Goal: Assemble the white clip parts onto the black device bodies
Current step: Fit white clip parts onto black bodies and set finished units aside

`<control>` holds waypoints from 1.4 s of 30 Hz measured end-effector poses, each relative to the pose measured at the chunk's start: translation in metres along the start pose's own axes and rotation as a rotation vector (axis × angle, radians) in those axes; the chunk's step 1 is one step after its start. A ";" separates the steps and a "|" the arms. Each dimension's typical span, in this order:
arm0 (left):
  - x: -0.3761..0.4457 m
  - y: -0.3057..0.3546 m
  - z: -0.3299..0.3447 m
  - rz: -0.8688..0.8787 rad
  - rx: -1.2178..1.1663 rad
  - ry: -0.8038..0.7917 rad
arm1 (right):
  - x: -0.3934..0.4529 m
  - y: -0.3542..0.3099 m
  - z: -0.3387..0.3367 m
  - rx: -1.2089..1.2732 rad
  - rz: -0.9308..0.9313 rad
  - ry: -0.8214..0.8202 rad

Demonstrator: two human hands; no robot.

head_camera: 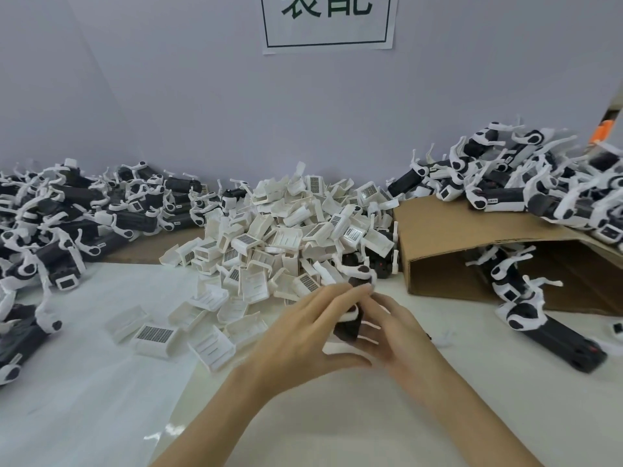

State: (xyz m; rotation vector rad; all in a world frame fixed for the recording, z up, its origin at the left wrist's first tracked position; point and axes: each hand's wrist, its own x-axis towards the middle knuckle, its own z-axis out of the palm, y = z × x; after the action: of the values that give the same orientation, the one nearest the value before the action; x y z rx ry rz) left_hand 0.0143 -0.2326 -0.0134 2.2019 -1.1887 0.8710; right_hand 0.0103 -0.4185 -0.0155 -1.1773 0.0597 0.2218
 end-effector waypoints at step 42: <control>0.004 0.005 -0.009 -0.070 0.045 0.156 | -0.003 0.021 -0.001 -0.862 -0.574 -0.088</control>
State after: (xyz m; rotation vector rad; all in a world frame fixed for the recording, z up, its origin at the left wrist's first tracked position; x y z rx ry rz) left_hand 0.0094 -0.2313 -0.0039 2.1535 -1.0223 1.0285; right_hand 0.0030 -0.4122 -0.0349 -1.9777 -0.4926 -0.2427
